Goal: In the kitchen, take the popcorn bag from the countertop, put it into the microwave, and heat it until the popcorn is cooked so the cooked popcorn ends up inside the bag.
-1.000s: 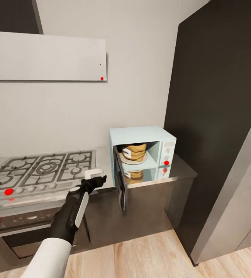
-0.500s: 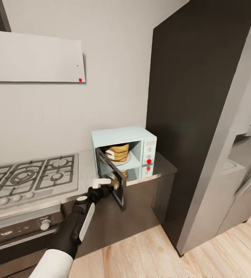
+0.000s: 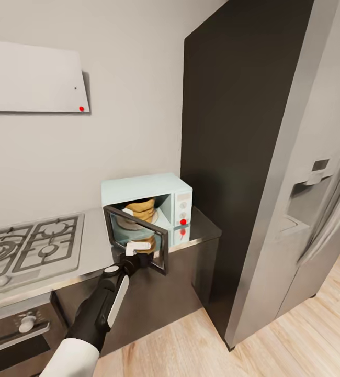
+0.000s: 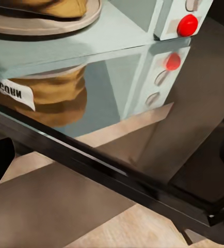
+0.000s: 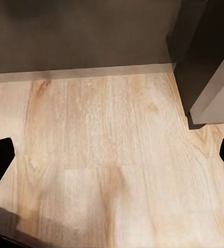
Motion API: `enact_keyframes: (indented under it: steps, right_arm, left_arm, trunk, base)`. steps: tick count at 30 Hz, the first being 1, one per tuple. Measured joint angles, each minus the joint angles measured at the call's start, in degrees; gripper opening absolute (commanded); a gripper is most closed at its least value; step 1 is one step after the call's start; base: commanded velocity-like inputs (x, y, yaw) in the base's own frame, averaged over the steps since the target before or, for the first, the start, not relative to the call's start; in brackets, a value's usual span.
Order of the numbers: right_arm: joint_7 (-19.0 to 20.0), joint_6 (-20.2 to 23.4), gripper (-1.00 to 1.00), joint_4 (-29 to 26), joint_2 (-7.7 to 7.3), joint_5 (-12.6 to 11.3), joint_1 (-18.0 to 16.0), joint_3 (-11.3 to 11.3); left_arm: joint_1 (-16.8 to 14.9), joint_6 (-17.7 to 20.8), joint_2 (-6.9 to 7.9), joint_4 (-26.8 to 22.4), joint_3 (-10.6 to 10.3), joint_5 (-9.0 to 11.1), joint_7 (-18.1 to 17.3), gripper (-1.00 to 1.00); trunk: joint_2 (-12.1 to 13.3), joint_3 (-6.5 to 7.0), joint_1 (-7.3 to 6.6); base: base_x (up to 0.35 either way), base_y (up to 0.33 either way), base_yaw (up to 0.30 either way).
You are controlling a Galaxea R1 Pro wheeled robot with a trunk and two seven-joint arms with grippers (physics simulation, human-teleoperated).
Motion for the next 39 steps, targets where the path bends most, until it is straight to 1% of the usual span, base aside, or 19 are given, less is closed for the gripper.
enact_keyframes:
  steps: [3,7,10,19,21,22,30,35,39]
  right_arm:
    - [-0.27,-0.02,1.00,0.05,0.03,0.50,0.03,1.51]
    - [-0.55,0.00,1.00,0.04,0.04,0.64,0.03,2.08]
    - [-0.59,-0.02,1.00,0.04,0.05,0.63,0.02,2.15]
    - [-0.59,-0.02,1.00,0.05,0.04,0.71,0.09,2.16]
    - [-0.59,-0.02,1.00,0.05,0.05,1.77,0.09,2.17]
    - [-0.60,-0.02,1.00,0.05,0.05,1.91,0.09,2.16]
    - [-0.59,-0.03,1.00,0.06,0.03,2.03,0.09,2.16]
    - [-0.59,-0.03,1.00,0.06,0.04,2.05,0.09,2.16]
    - [-0.59,-0.03,1.00,0.06,0.04,2.03,0.09,2.16]
  left_arm:
    - [0.24,-0.01,0.00,0.01,0.00,0.08,0.00,1.00]
    - [0.33,-0.01,0.01,0.01,0.01,-0.04,0.09,1.00]
    - [0.34,-0.01,0.01,0.01,0.01,-0.02,0.10,1.00]
    - [0.44,-0.05,0.01,0.01,0.09,0.02,-0.01,1.00]
    - [0.44,-0.03,0.01,0.01,0.09,0.00,0.02,1.00]
    - [0.44,-0.05,0.01,0.01,0.09,0.01,0.02,1.00]
    - [0.44,-0.09,0.00,0.01,0.09,0.08,-0.06,1.00]
    - [0.44,-0.09,0.00,0.02,0.13,0.15,-0.01,1.00]
    - [0.44,-0.09,0.00,0.02,0.18,0.06,-0.07,1.00]
  trunk:
    - [-0.01,0.00,-0.02]
    - [-0.01,0.00,-0.03]
    - [-0.01,0.00,-0.03]
    - [-0.01,0.00,-0.02]
    - [-0.01,0.00,-0.03]
    - [-0.01,0.00,-0.03]
    - [0.00,0.00,0.00]
    - [-0.01,0.00,-0.02]
    - [0.00,0.00,0.00]
  base:
    - [0.186,-0.059,0.000]
    - [0.287,-0.210,0.000]
    - [0.263,-0.232,0.000]
    - [0.084,-0.068,0.000]
    - [0.270,-0.203,0.000]
    - [0.267,-0.202,0.000]
    - [0.024,-0.013,0.000]
    - [0.216,-0.038,0.000]
    - [0.037,-0.006,0.000]
